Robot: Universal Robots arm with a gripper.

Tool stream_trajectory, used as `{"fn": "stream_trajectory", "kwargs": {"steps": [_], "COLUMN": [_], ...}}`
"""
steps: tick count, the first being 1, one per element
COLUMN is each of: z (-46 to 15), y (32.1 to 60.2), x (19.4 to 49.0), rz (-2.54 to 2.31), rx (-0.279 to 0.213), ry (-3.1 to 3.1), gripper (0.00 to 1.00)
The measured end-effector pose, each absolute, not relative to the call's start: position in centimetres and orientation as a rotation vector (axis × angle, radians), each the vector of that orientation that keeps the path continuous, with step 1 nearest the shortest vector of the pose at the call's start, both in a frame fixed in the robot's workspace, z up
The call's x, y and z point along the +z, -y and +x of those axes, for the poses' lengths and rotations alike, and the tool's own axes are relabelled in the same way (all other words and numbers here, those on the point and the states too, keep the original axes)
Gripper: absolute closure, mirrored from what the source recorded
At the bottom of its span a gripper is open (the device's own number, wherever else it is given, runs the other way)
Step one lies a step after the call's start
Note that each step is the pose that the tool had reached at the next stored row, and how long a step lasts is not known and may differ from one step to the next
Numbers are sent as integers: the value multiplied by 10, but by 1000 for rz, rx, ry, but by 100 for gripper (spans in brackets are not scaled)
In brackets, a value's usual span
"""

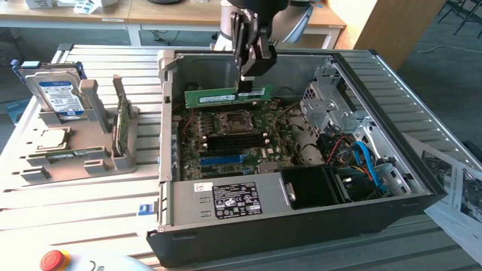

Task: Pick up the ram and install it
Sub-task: 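Pick up the ram and move it above insertion slot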

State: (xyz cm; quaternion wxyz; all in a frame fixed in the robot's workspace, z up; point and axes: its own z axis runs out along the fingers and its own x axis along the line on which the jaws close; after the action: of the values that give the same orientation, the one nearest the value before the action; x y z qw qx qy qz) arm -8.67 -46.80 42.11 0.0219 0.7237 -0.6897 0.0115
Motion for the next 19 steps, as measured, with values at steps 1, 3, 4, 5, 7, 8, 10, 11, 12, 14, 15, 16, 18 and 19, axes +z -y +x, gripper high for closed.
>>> {"fn": "stream_trajectory", "kwargs": {"steps": [1,3,4,5,7,8,10,11,12,14,15,16,18,19], "z": [-84,-79,-77,-75,-72,-72,-72,-72,-72,-72,-72,-72,-72,-72], "y": [468,468,468,468,468,468,468,468,468,468,468,468,468,468], "x": [421,421,421,421,421,421,421,421,421,421,421,421,421,421], "rz": [2242,2242,2242,2242,2242,2242,2242,2242,2242,2243,2244,2246,2248,2250], "rx": [35,36,36,36,36,36,36,36,36,35,35,36,36,37], "ry": [2137,2137,2137,2137,2137,2137,2137,2137,2137,2138,2139,2140,2143,2145], "gripper": [88,88,88,88,88,88,88,88,88,88,88,88,88,88]}}
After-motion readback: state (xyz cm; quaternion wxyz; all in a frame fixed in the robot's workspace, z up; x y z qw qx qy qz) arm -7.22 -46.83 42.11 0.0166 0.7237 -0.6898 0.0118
